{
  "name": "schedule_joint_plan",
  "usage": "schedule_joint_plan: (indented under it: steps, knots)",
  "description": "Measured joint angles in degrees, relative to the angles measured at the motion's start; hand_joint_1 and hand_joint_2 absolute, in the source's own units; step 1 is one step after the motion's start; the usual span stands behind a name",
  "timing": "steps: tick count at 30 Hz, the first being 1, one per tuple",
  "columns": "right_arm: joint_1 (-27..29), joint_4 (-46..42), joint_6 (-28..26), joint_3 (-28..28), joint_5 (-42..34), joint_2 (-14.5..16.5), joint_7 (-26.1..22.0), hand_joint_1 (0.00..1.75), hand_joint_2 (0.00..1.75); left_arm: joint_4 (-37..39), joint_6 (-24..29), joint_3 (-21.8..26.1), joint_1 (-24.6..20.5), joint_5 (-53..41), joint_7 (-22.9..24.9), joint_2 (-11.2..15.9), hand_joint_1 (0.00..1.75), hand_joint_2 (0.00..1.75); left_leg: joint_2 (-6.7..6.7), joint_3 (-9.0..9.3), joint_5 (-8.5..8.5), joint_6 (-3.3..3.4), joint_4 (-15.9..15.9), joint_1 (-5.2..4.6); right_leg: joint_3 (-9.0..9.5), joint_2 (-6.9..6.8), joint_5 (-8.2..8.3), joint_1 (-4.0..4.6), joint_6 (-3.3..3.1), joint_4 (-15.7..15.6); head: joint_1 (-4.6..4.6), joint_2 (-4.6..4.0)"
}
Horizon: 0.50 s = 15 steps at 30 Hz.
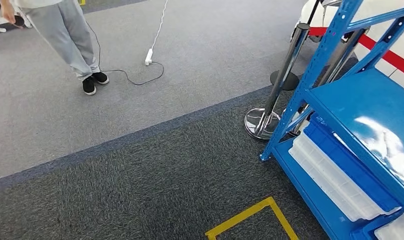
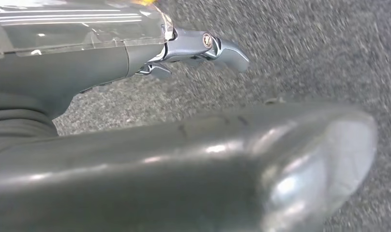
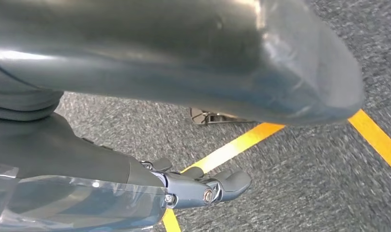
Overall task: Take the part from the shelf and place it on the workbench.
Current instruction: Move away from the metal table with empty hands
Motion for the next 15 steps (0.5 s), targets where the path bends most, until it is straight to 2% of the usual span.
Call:
schedule_joint_plan:
  steps: [2,3,4,5,6,7,8,9,10,11,12,14,15]
  knots:
    - [0.0,0.0,0.0,0.0,0.1,0.2,0.1,0.00,0.00,0.0,0.0,0.0,-0.3,0.2,0.4,-0.2,0.00,0.00,0.78,0.39,-0.18,-0.62,0.1,0.05,-0.11,1.03,0.18,0.18,-0.85,0.0,-0.01,0.00]
    - [0.1,0.0,0.0,0.0,0.2,0.3,0.1,0.00,0.00,0.0,0.0,0.1,-0.5,0.3,0.6,-0.2,0.00,0.00,0.38,0.47,-0.46,-0.98,0.3,0.21,-0.13,1.50,0.33,0.16,-1.20,-0.1,-0.01,0.00]
    - [0.0,0.0,-0.1,0.0,0.3,0.3,0.2,0.00,0.00,0.0,0.0,0.1,-0.6,0.3,0.8,-0.4,0.00,0.00,-0.60,0.20,-1.29,-1.32,1.3,0.38,-0.18,1.98,0.51,0.09,-1.56,-0.3,-0.02,0.00]
    - [0.0,0.0,-0.1,0.0,0.4,0.4,0.2,0.00,0.00,0.0,-0.1,0.1,-0.7,0.3,1.0,-0.4,0.00,0.00,-1.92,-0.62,-2.75,-1.64,3.3,0.55,-0.24,2.45,0.72,-0.04,-1.89,-0.4,-0.02,0.00]
    - [-0.1,0.0,-0.1,0.0,0.5,0.5,0.2,0.00,0.00,0.0,-0.3,0.1,-0.7,0.3,1.2,-0.5,0.00,0.00,-3.43,-2.04,-4.75,-1.89,6.6,0.70,-0.37,2.93,0.87,-0.08,-2.13,-0.4,-0.02,0.00]
    - [-0.2,0.0,0.0,0.0,0.5,0.5,0.1,0.00,0.00,0.0,-0.4,0.1,-0.7,0.3,1.3,-0.6,0.00,0.00,-4.31,-3.81,-6.78,-2.01,10.5,0.78,-0.54,3.48,0.98,-0.04,-2.30,-0.4,-0.02,0.00]
    - [-0.3,0.0,0.0,0.0,0.6,0.6,-0.1,0.00,0.00,-0.1,-0.6,0.1,-0.7,0.3,1.5,-0.6,0.00,0.00,-4.68,-5.47,-8.19,-2.09,14.2,0.83,-0.67,4.09,1.08,0.04,-2.40,-0.4,-0.02,0.00]
    - [-0.3,0.0,0.1,0.0,0.6,0.6,-0.3,0.00,0.00,-0.1,-0.7,0.1,-0.7,0.3,1.5,-0.7,0.00,0.00,-4.84,-6.56,-8.59,-2.07,16.5,0.85,-0.74,4.74,1.14,0.10,-2.44,-0.4,-0.02,0.00]
    - [-0.3,0.0,0.2,0.0,0.6,0.6,-0.5,0.00,0.00,-0.1,-0.8,0.1,-0.6,0.3,1.5,-0.7,0.00,0.00,-4.92,-6.65,-7.75,-1.97,16.5,0.85,-0.72,5.40,1.18,0.14,-2.42,-0.4,-0.02,-0.01]
    - [-0.2,0.0,0.3,0.0,0.7,0.6,-0.8,0.00,0.00,-0.1,-1.0,0.2,-0.6,0.3,1.5,-0.8,0.00,0.00,-5.15,-5.71,-5.91,-1.77,14.3,0.85,-0.65,6.08,1.23,0.16,-2.36,-0.4,-0.02,-0.01]
    - [-0.2,0.0,0.4,0.0,0.7,0.6,-1.0,0.00,0.00,-0.2,-1.1,0.2,-0.6,0.2,1.5,-0.8,0.00,0.00,-5.92,-4.03,-3.54,-1.46,10.5,0.85,-0.60,6.75,1.29,0.15,-2.26,-0.4,-0.02,0.00]
    - [-0.3,0.0,0.6,0.0,0.7,0.7,-1.3,0.00,0.00,-0.3,-1.5,0.2,-0.6,-0.1,1.4,-0.9,0.00,0.00,-8.77,-1.00,-0.47,-0.80,3.0,0.82,-0.77,7.99,1.52,0.10,-1.83,-0.3,-0.02,0.00]
    - [-0.3,0.0,0.7,0.0,0.7,0.7,-1.4,0.00,0.00,-0.4,-1.7,0.2,-0.5,-0.3,1.4,-0.9,0.00,0.00,-9.80,-0.31,0.04,-0.59,1.0,0.74,-1.01,8.55,1.69,0.01,-1.51,-0.3,-0.02,0.00]
